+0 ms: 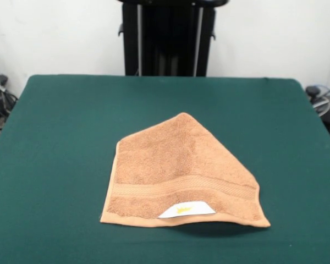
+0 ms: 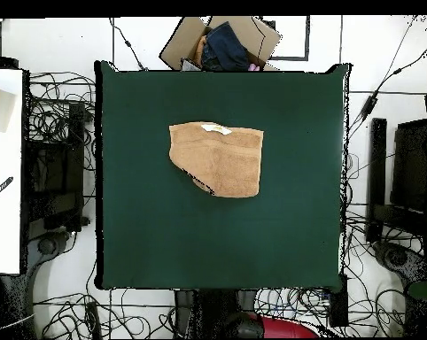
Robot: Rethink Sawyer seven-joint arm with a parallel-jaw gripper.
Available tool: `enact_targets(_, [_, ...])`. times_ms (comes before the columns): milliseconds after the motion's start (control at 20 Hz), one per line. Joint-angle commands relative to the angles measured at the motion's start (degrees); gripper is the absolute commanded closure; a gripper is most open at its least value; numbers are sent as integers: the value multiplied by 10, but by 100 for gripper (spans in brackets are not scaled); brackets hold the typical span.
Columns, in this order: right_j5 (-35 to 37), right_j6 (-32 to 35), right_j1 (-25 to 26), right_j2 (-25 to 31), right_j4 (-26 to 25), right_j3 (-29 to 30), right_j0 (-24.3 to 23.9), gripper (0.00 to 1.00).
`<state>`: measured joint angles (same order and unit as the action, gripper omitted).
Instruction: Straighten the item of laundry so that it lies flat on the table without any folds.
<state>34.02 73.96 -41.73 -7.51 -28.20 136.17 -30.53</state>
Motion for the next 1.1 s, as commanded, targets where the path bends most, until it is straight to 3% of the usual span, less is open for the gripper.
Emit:
enact_targets(50, [-148,151,166,-86,-151,26,15,0])
enact_targets(650, [-246,150,252,-132,-158,10,25,0])
enact_targets(850, [-276,164,289,-150,-185,-5,61,0])
enact_targets(900, [-295,158,295,-151,-191,-7,60,0])
enact_targets(1000, [-430,124,310,-158,-198,-2,25,0])
enact_targets(1100, [-427,122,312,-163,-187,-3,21,0])
